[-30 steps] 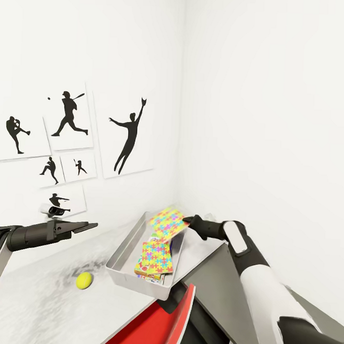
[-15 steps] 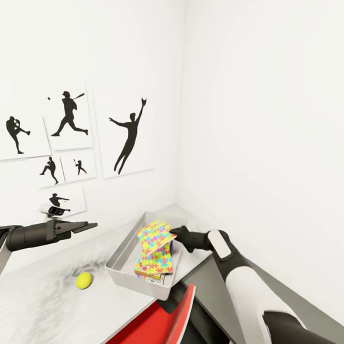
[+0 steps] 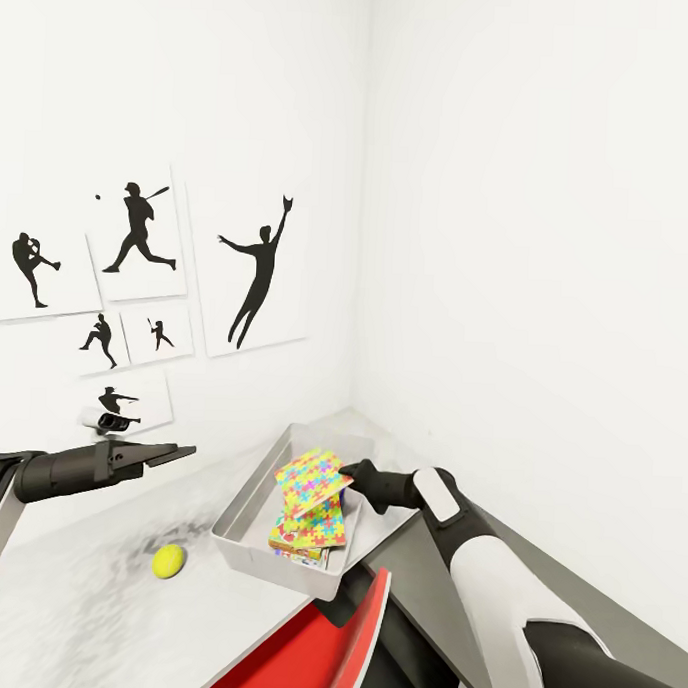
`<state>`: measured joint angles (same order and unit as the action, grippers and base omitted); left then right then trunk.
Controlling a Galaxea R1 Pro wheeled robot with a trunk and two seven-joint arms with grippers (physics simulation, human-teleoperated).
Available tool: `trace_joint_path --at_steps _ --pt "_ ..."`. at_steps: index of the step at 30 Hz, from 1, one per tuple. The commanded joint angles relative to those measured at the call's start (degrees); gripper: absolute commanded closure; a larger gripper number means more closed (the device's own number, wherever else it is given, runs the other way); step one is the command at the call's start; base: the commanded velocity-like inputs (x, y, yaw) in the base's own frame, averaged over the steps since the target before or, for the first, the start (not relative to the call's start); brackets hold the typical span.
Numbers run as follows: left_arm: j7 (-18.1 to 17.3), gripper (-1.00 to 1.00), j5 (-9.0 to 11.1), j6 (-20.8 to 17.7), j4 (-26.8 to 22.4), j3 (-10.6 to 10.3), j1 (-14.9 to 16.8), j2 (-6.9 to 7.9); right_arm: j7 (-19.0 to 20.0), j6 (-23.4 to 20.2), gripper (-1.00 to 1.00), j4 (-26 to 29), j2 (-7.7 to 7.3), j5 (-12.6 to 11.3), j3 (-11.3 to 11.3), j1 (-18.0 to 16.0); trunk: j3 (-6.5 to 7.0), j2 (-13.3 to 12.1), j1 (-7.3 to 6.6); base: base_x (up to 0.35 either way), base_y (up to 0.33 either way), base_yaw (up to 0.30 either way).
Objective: Put all the toys in the child's room - the three board games (two on the bed and one on the table), the two jigsaw puzzles on the table, and the tennis ball on the table - inside the toy box on the table in the child's room.
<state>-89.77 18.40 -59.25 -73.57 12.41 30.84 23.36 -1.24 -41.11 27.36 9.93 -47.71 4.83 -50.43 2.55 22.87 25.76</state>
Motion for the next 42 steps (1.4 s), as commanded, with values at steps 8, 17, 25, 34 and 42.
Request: trace_joint_path --at_steps 8,17,25,34,42 --pt "-0.23 -1.0 -0.03 -0.61 0.01 -0.02 0.01 0.01 -0.09 -0.29 1.0 -0.02 0.07 0.3 0.2 -0.01 -0.03 0.05 0.02 0.0 0.0 0.0" --pt "-0.23 -1.0 -0.03 -0.61 0.01 0.07 0.01 0.03 -0.17 -0.28 1.0 -0.02 0.07 0.59 -0.03 -0.01 -0.03 0.05 0.02 0.0 0.0 0.0" --pt "-0.23 -1.0 -0.03 -0.61 0.01 0.07 0.01 0.02 -0.17 -0.51 -1.0 -0.02 0.07 0.6 -0.1 -0.01 -0.03 0.05 0.02 0.0 0.0 0.0" --pt "-0.23 -1.0 -0.03 -0.61 0.01 0.03 0.01 0.01 -0.17 -0.85 -1.0 -0.02 0.07 0.68 -0.25 -0.06 -0.03 0.05 0.02 0.0 0.0 0.0" --pt "-0.23 -1.0 -0.03 -0.61 0.01 0.04 0.01 0.01 -0.09 -1.03 -1.0 0.02 0.07 0.8 -0.26 -0.09 -0.03 0.05 0.02 0.0 0.0 0.0"
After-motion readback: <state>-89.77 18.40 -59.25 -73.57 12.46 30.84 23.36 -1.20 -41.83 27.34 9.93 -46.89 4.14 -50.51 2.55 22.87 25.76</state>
